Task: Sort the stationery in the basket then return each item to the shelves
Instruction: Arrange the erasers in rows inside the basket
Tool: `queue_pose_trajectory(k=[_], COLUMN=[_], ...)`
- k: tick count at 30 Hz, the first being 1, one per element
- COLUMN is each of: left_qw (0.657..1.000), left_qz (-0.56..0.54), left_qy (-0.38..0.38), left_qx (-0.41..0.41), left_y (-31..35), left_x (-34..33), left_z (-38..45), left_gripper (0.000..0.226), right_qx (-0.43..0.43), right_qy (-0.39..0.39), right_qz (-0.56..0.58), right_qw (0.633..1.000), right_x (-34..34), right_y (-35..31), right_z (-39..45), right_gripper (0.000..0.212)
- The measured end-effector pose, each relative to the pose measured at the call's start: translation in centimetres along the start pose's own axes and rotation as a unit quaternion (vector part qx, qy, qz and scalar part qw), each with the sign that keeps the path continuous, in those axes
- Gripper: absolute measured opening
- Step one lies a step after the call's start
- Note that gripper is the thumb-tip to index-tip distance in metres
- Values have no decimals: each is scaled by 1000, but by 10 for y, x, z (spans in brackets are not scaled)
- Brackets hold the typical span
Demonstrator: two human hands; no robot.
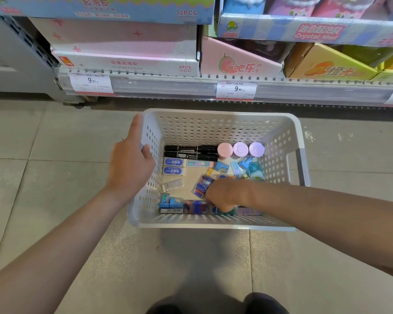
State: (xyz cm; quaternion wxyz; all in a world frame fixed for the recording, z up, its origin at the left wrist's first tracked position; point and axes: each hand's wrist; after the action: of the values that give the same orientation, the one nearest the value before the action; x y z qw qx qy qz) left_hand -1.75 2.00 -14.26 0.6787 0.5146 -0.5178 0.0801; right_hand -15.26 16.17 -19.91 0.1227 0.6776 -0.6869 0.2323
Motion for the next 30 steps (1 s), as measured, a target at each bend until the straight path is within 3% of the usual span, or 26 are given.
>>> queue_pose_trajectory(k=[4, 8, 11, 13, 17, 20, 23, 27, 30], left_qw=[1000, 1000, 1000, 1000, 1000, 1000, 1000, 1000, 1000], left_qz=[0, -4, -6, -4, -5, -7, -11, -14, -11], left_qy=[-2, -3, -2, 0, 2, 2, 0, -2, -1], left_qx=[0, 2, 1, 1, 1, 6, 7, 8, 12], left_y=[1, 1, 1, 2, 3, 2, 1, 3, 3], left_x=[0, 0, 1, 1, 1, 1, 1, 1, 1], left_z=[0, 0, -1, -1, -1, -1, -2, -2, -1], left_gripper=[63, 63, 63, 63, 65, 65, 66, 67, 67], right_qx=[-2, 12, 19, 33, 42, -15, -82, -101, -91], right_qy=[-28, -6, 45, 120, 256, 313, 364, 330, 308], right_qz=[101, 100, 108, 137, 308, 488, 580, 646, 630], right_qw=[994, 995, 993, 983, 915, 815, 724, 680, 707], right_x=[5, 0, -4, 0, 17, 28, 39, 49, 52], right_y=[4, 8, 5, 2, -1, -2, -2, -3, -5], right_z=[-2, -4, -2, -4, 2, 25, 44, 58, 60], right_gripper=[23, 22, 26, 28, 34, 30, 21, 24, 31])
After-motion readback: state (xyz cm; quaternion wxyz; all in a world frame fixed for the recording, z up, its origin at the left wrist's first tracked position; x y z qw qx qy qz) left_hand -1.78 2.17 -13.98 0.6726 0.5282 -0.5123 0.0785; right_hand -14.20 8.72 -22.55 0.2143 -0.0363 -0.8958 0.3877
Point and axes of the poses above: each hand's wrist, its own z-axis towards the middle knuckle, its own x-axis out of the back of the hand, y = z × x, and after that the axes turned 2 degrees about x, right-handed
